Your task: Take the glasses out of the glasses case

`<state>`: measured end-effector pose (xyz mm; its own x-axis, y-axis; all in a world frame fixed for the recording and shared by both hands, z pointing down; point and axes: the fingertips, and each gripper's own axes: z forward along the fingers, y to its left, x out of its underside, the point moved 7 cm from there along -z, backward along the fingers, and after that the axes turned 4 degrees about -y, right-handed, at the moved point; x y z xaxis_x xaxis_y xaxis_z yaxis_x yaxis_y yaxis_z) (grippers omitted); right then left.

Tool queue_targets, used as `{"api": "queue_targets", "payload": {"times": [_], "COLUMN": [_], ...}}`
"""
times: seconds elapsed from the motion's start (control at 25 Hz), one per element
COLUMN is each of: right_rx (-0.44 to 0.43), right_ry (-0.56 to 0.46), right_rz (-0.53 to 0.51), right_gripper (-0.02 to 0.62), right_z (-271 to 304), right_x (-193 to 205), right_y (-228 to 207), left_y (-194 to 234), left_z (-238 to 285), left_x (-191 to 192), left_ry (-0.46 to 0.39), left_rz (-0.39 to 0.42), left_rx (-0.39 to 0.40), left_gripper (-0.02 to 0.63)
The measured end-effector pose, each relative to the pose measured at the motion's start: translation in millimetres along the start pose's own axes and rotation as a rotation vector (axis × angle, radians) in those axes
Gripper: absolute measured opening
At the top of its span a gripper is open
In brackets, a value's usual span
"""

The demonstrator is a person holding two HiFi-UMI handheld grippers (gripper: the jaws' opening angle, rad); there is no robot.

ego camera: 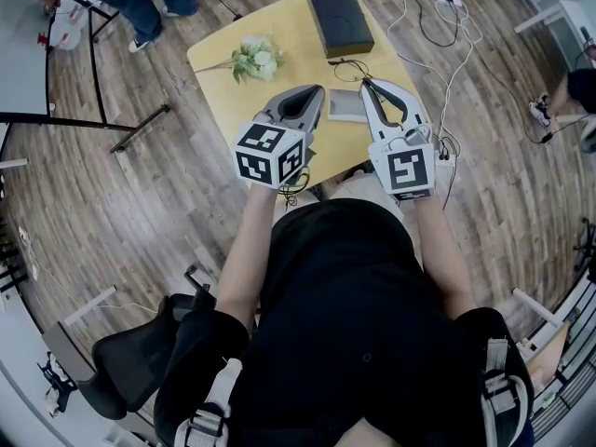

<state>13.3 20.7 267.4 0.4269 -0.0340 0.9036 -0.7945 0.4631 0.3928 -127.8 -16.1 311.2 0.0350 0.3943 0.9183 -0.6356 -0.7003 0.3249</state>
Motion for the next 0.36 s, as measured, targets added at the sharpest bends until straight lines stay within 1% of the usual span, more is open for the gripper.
{"api": "queue_targets", "payload": {"times": [0.36], "right_rx": [-0.003], "right_ry": [0.007], "right_rz": [0.001], "right_gripper": [0.02], "right_z": [5.8], "right_x": [2.0], "right_y": [1.4], "left_y": [6.4], "left_z": [1.7], "left_x": [0.2], "left_ry": [0.004], "left_rz": [-0.001], "left_rx": [0.0], "left_gripper": [0.021]}}
